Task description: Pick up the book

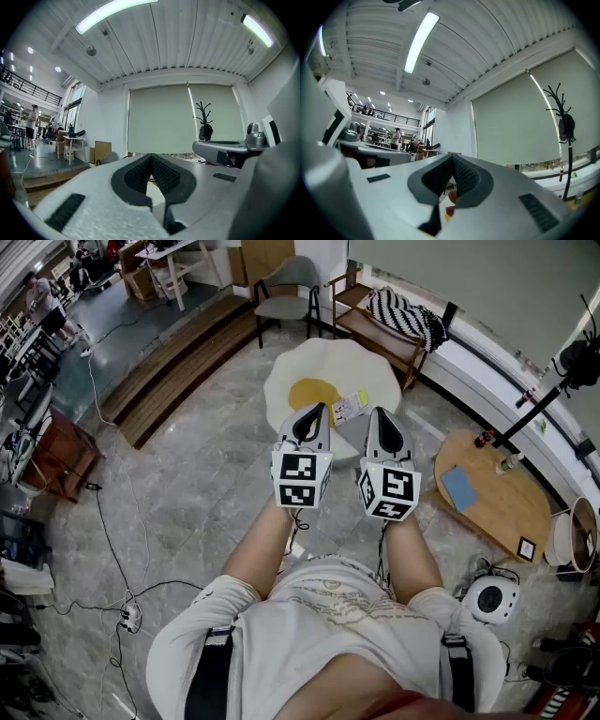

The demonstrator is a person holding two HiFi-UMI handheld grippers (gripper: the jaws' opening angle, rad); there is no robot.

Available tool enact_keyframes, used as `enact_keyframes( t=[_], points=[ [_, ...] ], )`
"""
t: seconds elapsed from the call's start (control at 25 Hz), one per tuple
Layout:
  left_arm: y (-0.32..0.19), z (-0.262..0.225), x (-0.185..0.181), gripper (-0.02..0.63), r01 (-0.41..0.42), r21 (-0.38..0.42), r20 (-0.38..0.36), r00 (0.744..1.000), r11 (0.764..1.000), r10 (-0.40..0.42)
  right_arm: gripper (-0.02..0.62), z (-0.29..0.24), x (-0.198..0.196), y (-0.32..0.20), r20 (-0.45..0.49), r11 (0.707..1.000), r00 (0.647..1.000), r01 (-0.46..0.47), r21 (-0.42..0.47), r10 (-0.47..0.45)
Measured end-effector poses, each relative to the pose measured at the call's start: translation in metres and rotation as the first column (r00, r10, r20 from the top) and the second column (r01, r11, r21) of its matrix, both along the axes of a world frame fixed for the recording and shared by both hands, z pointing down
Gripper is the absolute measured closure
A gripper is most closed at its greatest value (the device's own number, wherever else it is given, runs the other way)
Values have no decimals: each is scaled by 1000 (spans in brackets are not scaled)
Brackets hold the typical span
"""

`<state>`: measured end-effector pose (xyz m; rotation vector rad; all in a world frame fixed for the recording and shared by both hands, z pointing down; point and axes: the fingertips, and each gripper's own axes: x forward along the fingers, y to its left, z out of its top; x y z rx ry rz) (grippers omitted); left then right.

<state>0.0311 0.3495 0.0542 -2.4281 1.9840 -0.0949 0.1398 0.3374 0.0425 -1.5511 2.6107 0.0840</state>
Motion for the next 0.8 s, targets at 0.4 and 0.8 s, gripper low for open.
enact_keyframes(
  t=[0.4, 0.8],
  points=[
    [5, -1, -8, 589, 5, 13, -14, 1000, 1000, -5, 571, 0, -5, 5, 60, 1000, 998, 19, -10, -19],
    [15, 5, -39, 589, -18, 4, -30, 999, 1000, 18, 571, 8, -37, 16, 16, 1000, 1000, -10, -20, 10]
  ],
)
